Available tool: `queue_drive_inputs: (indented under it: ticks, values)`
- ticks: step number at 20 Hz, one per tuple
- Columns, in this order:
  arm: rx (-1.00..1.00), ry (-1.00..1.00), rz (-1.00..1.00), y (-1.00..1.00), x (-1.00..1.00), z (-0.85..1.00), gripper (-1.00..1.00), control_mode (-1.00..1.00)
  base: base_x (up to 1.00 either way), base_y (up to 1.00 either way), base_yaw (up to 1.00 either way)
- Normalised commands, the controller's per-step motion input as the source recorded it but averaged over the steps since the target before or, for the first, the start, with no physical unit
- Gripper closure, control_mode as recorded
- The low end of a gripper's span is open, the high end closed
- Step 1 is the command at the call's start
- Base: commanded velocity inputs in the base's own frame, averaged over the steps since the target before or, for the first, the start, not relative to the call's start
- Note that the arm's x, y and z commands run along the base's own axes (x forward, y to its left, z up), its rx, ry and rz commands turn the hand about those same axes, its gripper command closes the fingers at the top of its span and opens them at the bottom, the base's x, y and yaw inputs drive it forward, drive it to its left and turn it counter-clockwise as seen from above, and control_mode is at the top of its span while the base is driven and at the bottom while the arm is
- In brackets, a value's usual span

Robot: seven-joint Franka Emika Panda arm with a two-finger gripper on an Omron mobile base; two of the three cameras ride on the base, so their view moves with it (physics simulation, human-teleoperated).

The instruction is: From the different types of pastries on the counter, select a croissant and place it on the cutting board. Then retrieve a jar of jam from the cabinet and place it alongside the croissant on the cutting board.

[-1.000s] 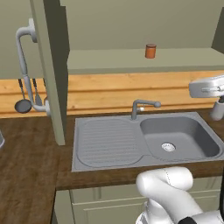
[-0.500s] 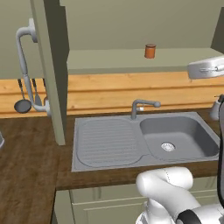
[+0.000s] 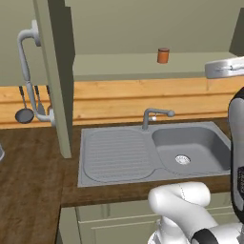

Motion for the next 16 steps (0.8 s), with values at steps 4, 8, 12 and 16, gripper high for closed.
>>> queue_drive_inputs:
  ticks: [4, 8, 12, 16]
  values:
    - [0.04, 0.0, -0.1, -0.08, 0.23, -0.09, -1.0, -1.0, 0.0, 0.0, 0.0]
    - [0.03, 0.0, -0.05, -0.08, 0.23, -0.22, -1.0, -1.0, 0.0, 0.0, 0.0]
    - [0.09, 0.0, 0.0, -0.13, 0.52, -0.02, -1.0, -1.0, 0.0, 0.0, 0.0]
    - [0.11, 0.0, 0.0, -0.04, 0.45, -0.03, -1.0, -1.0, 0.0, 0.0, 0.0]
